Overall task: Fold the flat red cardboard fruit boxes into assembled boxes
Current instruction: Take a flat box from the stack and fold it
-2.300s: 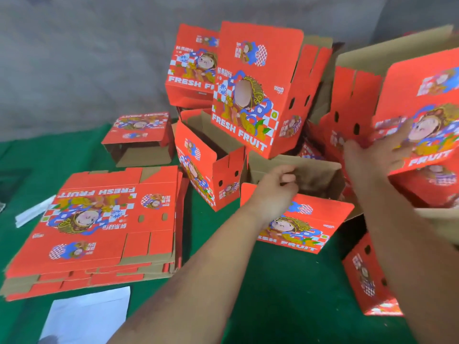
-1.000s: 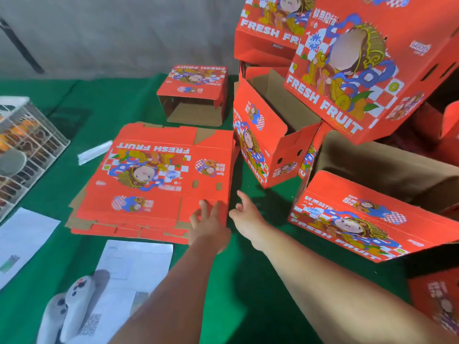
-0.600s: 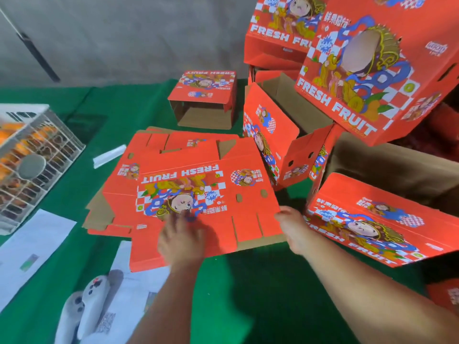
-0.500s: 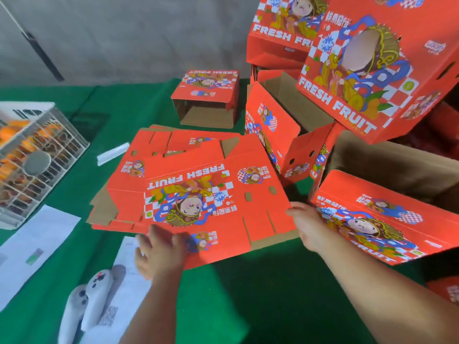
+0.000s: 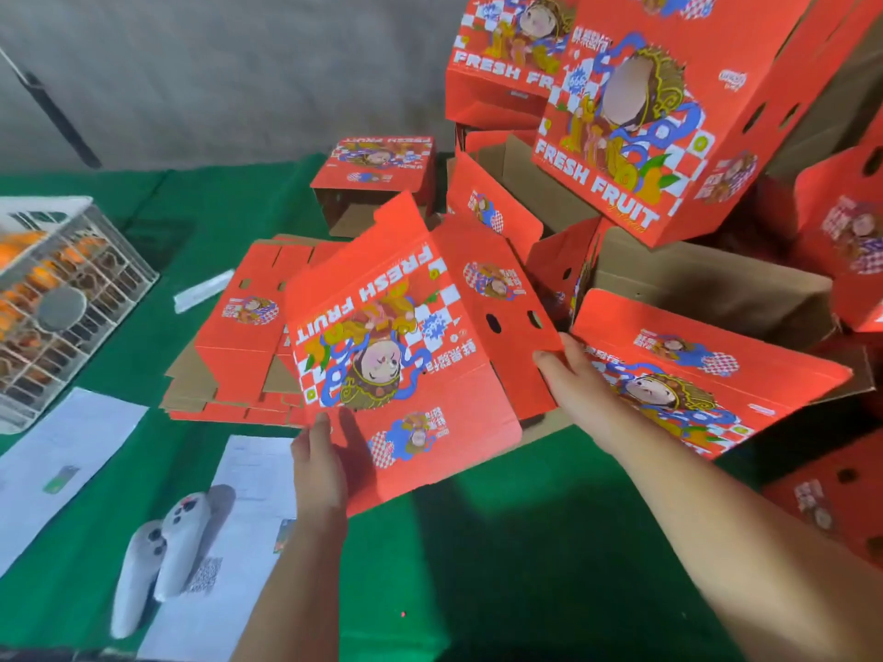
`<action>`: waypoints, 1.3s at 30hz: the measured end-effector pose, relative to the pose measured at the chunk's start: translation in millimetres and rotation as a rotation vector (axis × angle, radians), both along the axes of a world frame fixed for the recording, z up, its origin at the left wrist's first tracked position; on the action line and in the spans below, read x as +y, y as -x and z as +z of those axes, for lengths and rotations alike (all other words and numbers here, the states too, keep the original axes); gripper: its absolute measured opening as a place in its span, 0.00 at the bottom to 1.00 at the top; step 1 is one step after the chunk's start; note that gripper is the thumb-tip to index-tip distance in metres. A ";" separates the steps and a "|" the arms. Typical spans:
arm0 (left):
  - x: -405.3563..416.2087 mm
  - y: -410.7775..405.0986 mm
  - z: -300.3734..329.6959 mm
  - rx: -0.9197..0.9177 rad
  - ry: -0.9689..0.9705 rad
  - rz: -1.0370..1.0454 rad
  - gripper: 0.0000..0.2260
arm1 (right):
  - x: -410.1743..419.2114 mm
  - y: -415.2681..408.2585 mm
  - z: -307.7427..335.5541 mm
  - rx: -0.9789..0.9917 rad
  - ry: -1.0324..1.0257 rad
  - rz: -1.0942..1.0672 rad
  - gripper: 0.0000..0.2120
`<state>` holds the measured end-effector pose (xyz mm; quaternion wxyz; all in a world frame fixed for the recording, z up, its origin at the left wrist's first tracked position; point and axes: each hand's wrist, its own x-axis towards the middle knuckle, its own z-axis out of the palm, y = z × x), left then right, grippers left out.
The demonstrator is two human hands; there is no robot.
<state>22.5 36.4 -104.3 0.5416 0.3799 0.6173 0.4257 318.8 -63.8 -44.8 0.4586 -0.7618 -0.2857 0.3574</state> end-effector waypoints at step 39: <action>-5.6 14.9 65.7 -0.148 -0.554 -0.400 0.35 | 0.0 39.0 58.0 -0.138 -0.289 0.173 0.30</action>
